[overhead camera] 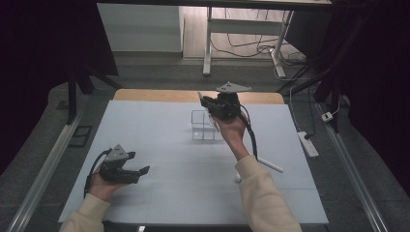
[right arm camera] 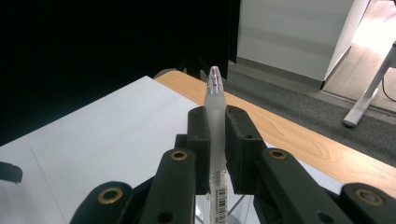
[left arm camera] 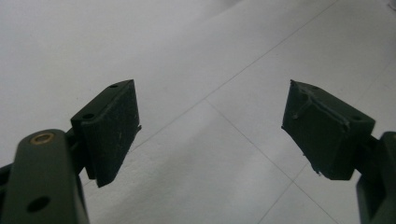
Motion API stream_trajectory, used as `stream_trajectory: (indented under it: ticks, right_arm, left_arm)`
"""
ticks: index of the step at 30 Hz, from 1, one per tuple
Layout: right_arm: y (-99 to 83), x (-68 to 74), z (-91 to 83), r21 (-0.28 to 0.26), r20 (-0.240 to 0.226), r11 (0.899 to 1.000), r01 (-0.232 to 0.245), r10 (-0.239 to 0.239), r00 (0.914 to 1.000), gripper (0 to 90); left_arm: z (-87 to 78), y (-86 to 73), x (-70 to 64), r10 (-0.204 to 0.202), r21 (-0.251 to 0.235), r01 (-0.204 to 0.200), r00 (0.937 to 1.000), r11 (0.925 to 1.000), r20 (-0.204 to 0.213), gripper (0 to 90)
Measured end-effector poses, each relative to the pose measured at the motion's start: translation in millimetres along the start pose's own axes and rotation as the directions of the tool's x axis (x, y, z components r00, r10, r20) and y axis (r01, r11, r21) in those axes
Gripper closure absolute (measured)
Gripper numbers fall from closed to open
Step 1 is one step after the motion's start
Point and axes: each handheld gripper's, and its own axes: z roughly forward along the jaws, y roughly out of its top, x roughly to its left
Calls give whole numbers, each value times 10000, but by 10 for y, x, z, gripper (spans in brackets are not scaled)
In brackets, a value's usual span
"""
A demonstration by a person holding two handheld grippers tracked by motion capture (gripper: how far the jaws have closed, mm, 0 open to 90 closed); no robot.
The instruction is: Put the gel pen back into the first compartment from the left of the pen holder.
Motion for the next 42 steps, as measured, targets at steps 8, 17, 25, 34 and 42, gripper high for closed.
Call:
stream_trajectory:
  ticks: [8,17,25,34,42]
  right_arm:
    - [10,-15,90,-115,-25,9999,6,-6,10000,799]
    - [-14,-64,160,-113,-24,9998,-151,151,9999,799]
    - [-2,-76,234,-225,-45,9994,-269,268,9996,799]
    - [17,-86,294,-228,-22,9995,-230,230,9997,799]
    - [39,-88,408,-270,-85,9994,-237,235,9997,798]
  left_arm:
    - [10,-1,3,-8,19,8,10000,10000,21,189]
    - [14,2,0,8,30,-8,10000,10000,11,189]
    - [6,3,0,-7,-5,7,10000,10000,43,189]
    - [13,4,-9,5,4,-5,10000,10000,64,189]
    - [9,2,-6,19,-1,-19,10000,10000,67,189]
